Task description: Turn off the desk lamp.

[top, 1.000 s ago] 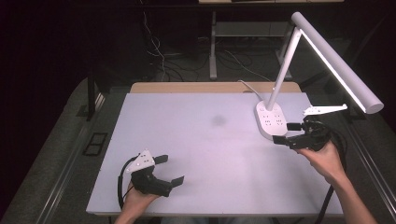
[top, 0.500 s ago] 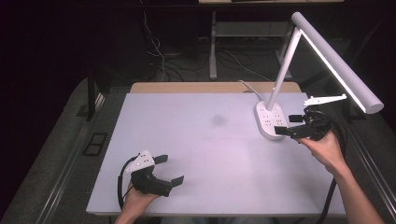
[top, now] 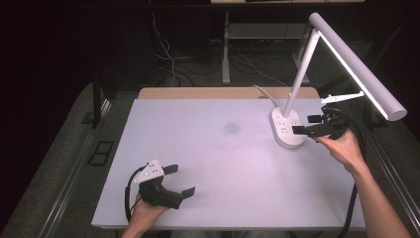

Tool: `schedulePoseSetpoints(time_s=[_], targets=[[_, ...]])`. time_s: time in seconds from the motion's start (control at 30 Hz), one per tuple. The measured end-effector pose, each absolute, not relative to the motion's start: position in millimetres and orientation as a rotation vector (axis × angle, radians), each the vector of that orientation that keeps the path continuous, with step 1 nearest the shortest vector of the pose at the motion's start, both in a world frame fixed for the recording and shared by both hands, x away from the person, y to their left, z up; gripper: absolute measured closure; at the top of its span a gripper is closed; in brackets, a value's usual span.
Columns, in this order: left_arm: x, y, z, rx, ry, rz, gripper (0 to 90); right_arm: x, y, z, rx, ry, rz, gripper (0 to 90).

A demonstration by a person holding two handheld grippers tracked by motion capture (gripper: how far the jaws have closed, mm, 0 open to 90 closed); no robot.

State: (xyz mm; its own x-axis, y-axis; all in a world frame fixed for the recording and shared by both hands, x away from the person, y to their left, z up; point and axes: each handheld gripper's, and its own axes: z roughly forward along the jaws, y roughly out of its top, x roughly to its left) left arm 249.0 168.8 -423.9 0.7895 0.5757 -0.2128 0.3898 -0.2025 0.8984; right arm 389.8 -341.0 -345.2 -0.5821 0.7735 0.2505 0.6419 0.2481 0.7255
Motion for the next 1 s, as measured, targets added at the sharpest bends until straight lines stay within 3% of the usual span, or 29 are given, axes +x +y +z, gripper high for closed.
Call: schedulePoseSetpoints(time_s=[0.73, 0.83, 0.93, 0.97, 1.0], targets=[[249, 166, -425, 1.841, 0.726, 0.190, 0.0, 438, -354, -368, 1.393, 2.354, 1.144, 5.4], [249, 166, -425, 1.841, 0.727, 0.191, 0.0, 444, -356, -371, 1.411, 2.344, 1.138, 15.4], [249, 167, -424, 1.839, 0.729, 0.193, 0.0, 448, -359, -372, 1.436, 2.333, 1.133, 18.0], [248, 167, -424, 1.838, 0.731, 0.192, 0.0, 452, -363, -374, 1.459, 2.331, 1.126, 25.5], [248, 167, -424, 1.837, 0.732, 0.193, 0.0, 453, -365, -375, 1.470, 2.320, 1.119, 26.8]])
